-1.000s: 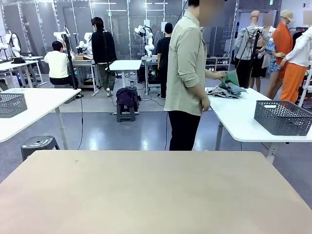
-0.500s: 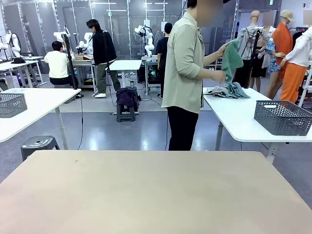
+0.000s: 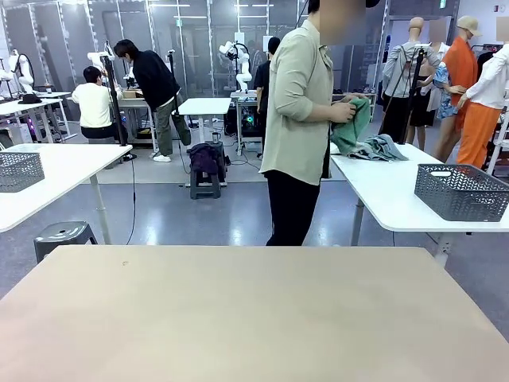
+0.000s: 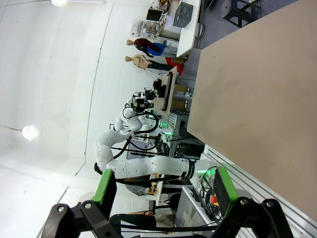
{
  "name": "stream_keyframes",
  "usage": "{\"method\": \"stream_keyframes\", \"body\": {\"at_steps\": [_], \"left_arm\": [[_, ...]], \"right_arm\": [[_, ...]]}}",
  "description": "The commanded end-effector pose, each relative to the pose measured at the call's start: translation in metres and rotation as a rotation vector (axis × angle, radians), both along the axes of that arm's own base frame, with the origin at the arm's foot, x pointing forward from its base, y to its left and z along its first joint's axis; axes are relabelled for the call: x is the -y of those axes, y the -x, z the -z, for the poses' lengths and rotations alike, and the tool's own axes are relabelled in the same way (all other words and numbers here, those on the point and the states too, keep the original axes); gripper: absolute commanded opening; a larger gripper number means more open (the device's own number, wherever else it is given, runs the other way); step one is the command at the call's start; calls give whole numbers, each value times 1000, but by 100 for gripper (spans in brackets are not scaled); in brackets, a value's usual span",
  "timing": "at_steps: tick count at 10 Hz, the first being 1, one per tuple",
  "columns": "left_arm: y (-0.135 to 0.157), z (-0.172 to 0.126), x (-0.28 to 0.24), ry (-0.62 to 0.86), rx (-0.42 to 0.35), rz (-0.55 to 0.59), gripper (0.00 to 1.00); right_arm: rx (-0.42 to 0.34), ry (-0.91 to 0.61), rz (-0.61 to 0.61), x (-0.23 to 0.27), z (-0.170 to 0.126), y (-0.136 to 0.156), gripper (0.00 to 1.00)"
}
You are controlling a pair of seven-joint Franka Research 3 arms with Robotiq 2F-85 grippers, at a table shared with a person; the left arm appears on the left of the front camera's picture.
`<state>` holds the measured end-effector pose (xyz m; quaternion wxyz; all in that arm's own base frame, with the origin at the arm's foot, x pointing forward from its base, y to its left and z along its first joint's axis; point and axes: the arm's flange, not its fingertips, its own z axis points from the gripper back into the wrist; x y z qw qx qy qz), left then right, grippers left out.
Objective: Fold the towels and place them in the basket.
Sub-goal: When a person lays out a Towel with hook on the table, fold it in half twice.
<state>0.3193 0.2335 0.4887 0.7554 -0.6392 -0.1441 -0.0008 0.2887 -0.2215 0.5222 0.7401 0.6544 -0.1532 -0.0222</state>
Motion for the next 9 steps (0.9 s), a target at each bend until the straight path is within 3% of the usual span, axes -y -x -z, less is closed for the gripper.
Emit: {"method": "stream_keyframes", "body": {"at_steps": [1, 9], "left_arm": [[1, -2, 1, -1, 4, 0, 100], [1, -2, 1, -1, 4, 0, 100]], "right_arm": [[3, 0, 3, 0, -1, 0, 100], [3, 0, 3, 0, -1, 0, 100]]}}
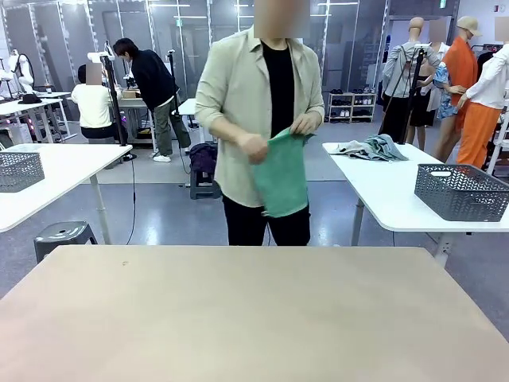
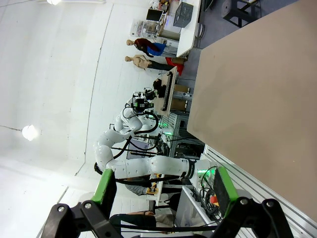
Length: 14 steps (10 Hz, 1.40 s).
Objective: Fold the towels and place them in the basket.
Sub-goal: When a person lays out a Towel with hook on the table, fold it in half twice.
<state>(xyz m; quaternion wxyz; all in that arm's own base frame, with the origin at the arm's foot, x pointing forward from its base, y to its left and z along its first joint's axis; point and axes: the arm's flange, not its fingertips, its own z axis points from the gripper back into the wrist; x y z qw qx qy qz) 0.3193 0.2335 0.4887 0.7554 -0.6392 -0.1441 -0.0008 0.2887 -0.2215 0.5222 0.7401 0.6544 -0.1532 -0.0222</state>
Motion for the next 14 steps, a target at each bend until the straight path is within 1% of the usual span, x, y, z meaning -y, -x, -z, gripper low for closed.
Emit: {"method": "stream_keyframes", "body": {"at_steps": [1, 14], "left_arm": [[1, -2, 1, -1, 4, 0, 100], [1, -2, 1, -1, 4, 0, 100]], "right_arm": [[3, 0, 3, 0, -1, 0, 100], [3, 0, 3, 0, -1, 0, 100]]}}
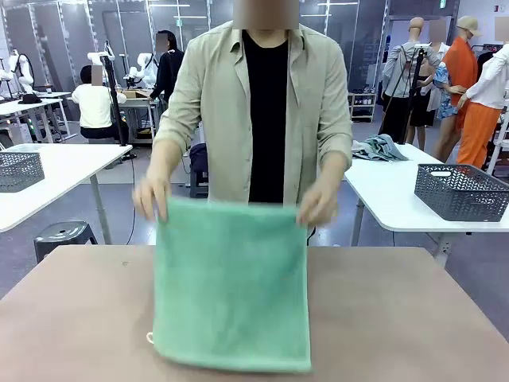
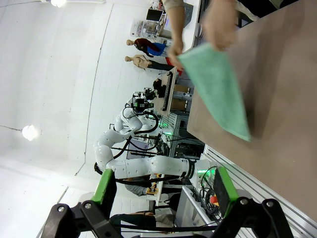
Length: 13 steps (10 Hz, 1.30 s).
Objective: Fold the towels and place them in the basket.
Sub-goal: When a person lays out a Towel with hook on the table, fold it in half twice.
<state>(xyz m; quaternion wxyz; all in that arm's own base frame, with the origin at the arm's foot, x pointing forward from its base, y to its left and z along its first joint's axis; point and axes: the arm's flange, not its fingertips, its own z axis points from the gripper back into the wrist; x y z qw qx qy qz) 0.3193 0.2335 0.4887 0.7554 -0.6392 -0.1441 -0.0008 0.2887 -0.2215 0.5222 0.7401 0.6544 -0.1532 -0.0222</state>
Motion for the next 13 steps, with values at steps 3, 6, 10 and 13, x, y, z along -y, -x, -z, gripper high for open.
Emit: {"method": "stream_keyframes", "body": {"at_steps": [3, 6, 10, 13], "left_arm": [[1, -2, 1, -1, 4, 0, 100], [1, -2, 1, -1, 4, 0, 100], [1, -2, 1, -1, 4, 0, 100], [1, -8, 1, -45, 46, 17, 100]], "right_arm": [[3, 0, 3, 0, -1, 0, 100], [3, 0, 3, 0, -1, 0, 100], [3, 0, 3, 0, -1, 0, 100], [36, 48, -42, -8, -10, 1, 100]]}}
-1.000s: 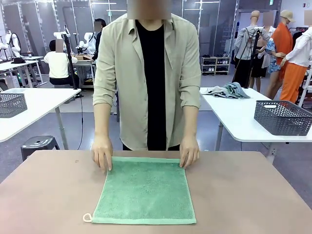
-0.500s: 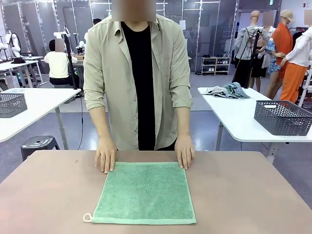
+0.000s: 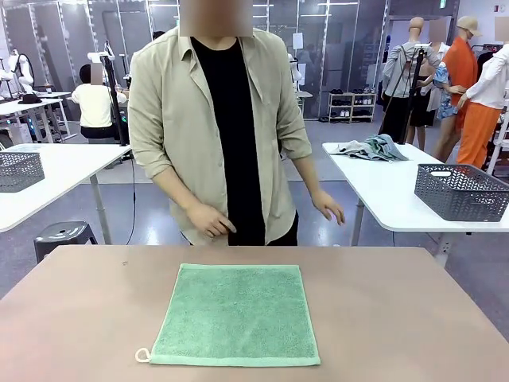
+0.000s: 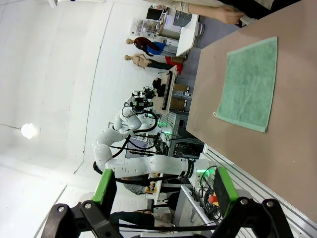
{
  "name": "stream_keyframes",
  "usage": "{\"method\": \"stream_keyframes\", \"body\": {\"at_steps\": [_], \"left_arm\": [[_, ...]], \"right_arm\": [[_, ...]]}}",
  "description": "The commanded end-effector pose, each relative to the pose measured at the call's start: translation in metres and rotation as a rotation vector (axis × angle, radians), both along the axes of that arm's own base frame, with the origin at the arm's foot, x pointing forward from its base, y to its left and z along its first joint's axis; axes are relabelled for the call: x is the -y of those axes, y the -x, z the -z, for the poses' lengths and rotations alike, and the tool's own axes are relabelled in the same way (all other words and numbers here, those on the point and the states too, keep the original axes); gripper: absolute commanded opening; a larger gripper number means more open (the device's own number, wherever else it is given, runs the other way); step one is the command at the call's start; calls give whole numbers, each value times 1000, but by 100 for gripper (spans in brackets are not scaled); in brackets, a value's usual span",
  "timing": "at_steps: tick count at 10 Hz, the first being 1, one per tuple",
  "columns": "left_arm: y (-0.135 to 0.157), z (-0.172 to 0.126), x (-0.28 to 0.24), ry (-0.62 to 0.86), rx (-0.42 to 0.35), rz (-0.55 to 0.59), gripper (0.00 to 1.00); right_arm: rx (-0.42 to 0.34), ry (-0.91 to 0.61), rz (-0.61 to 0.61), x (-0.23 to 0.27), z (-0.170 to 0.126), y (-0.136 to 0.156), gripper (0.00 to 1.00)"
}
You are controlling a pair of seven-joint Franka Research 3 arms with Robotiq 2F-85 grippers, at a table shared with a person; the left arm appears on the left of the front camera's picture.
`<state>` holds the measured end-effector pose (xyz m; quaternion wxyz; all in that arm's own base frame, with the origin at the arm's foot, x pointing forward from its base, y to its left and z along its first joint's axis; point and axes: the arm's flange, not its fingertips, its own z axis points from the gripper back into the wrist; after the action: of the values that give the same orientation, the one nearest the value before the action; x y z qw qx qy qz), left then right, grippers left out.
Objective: Fold the towels and place them in the basket.
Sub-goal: When a person lays out a Towel with hook on the table, fold it in half twice.
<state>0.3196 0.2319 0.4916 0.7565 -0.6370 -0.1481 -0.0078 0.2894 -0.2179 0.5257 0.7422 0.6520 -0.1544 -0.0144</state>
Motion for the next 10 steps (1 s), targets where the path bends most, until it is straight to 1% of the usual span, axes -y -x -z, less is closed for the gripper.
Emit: {"method": "stream_keyframes", "body": {"at_steps": [1, 2, 3, 4, 5, 6, 7, 8, 10], "left_arm": [[2, -14, 8, -77, 79, 17, 100], [3, -20, 13, -129, 132, 31, 100], [4, -31, 28, -183, 202, 63, 100], [8, -46, 46, -247, 316, 123, 100], [12, -60, 69, -312, 429, 203, 100], [17, -70, 85, -353, 514, 276, 100], [24, -82, 106, -403, 614, 367, 100], [36, -93, 129, -452, 732, 470, 100], [61, -102, 159, -538, 939, 629, 100]], "right_arm": [[45, 72, -58, -11, -14, 1, 100], [62, 116, -82, -20, -21, -1, 100], [91, 176, -133, -34, -32, -3, 100], [145, 270, -210, -55, -45, -6, 100], [215, 366, -313, -77, -59, -7, 100], [265, 438, -391, -95, -68, -8, 100], [334, 522, -488, -115, -76, -7, 100], [404, 618, -565, -138, -84, -1, 100], [510, 793, -677, -171, -88, 12, 100]]}}
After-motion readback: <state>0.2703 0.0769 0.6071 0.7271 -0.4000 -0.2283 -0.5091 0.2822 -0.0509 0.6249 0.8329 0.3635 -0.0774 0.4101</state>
